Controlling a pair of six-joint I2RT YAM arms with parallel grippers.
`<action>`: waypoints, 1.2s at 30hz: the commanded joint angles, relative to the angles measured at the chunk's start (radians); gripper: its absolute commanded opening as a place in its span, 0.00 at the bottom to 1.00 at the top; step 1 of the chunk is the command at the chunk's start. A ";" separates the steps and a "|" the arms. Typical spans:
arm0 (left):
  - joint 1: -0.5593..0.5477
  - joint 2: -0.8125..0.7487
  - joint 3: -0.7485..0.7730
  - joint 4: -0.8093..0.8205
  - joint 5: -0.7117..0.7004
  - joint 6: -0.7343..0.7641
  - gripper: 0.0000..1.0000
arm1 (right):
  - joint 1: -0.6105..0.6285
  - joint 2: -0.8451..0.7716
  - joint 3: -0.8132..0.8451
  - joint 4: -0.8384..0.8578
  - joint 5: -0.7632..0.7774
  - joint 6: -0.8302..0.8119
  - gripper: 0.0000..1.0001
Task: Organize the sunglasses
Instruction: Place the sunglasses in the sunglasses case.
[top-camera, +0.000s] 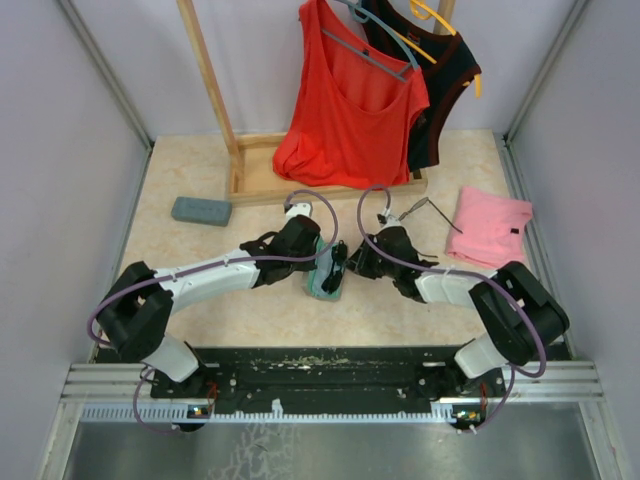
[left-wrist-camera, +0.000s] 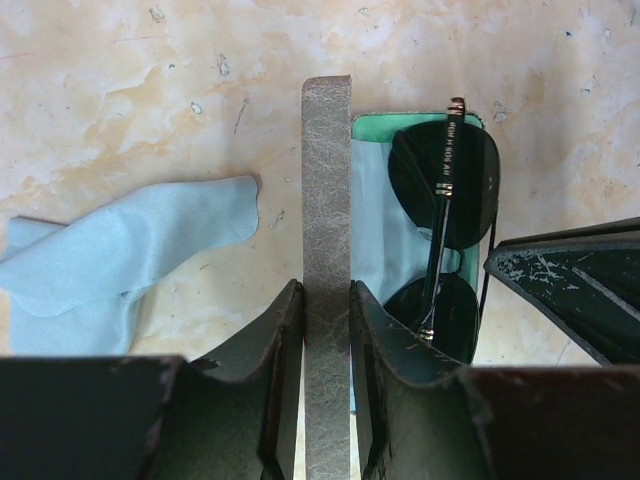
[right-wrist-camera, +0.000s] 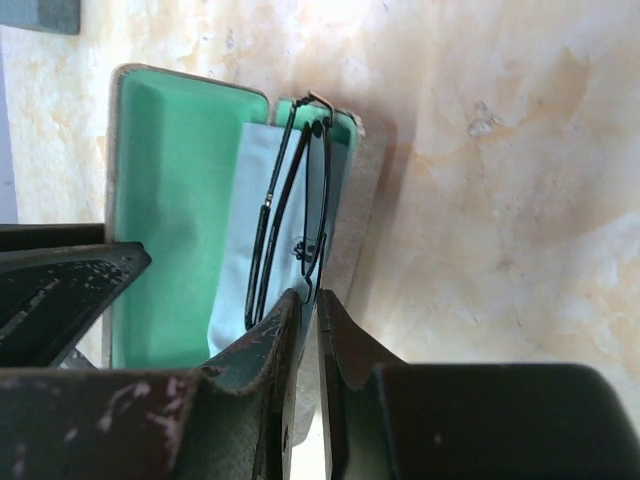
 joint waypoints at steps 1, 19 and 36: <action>-0.005 -0.020 0.006 0.032 0.013 0.008 0.30 | -0.006 -0.018 0.076 -0.016 -0.005 -0.058 0.13; -0.004 -0.020 0.005 0.032 0.011 0.012 0.30 | 0.015 0.019 0.129 -0.059 -0.026 -0.093 0.08; -0.004 -0.014 0.008 0.032 0.013 0.013 0.30 | 0.022 -0.057 0.205 -0.303 0.084 -0.190 0.12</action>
